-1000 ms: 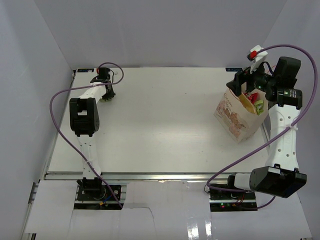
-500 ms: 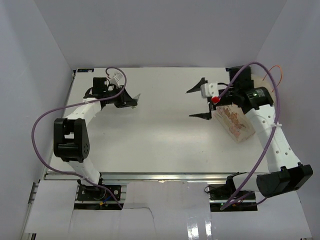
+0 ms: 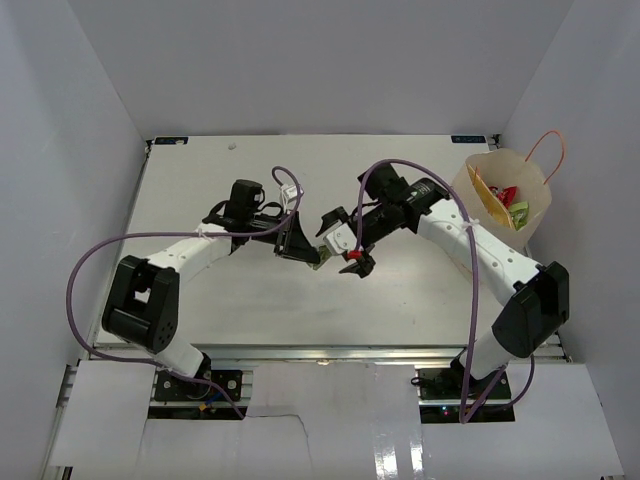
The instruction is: Place the snacks into the paper bag
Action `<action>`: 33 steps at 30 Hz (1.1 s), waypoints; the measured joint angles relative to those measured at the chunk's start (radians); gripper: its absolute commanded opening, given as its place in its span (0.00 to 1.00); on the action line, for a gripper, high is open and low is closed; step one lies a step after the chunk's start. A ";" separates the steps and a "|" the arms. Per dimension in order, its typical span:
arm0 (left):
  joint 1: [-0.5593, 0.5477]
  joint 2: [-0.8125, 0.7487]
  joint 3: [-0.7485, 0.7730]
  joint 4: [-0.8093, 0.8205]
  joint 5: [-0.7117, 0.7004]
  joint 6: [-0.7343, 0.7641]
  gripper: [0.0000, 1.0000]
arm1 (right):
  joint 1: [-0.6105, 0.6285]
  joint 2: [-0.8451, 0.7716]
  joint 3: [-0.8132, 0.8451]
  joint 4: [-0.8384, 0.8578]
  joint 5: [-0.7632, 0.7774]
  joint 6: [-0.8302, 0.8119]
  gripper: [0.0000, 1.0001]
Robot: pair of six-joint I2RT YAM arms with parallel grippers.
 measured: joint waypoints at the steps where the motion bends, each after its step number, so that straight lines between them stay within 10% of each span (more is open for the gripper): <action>1: 0.000 -0.018 0.000 0.005 0.004 -0.005 0.08 | 0.010 0.008 0.000 -0.009 0.008 -0.004 0.96; 10: -0.009 -0.060 0.000 0.019 0.023 -0.022 0.08 | 0.053 0.017 -0.018 -0.007 0.038 0.013 0.85; 18: -0.024 -0.060 0.000 0.013 0.023 -0.023 0.29 | 0.063 0.017 -0.018 0.063 0.049 0.066 0.21; 23: -0.021 -0.060 0.003 0.013 -0.008 -0.018 0.62 | 0.063 0.011 -0.026 0.064 0.073 0.104 0.12; 33: 0.023 -0.153 0.123 -0.123 -0.203 0.113 0.66 | -0.184 -0.177 -0.070 0.055 0.081 0.382 0.08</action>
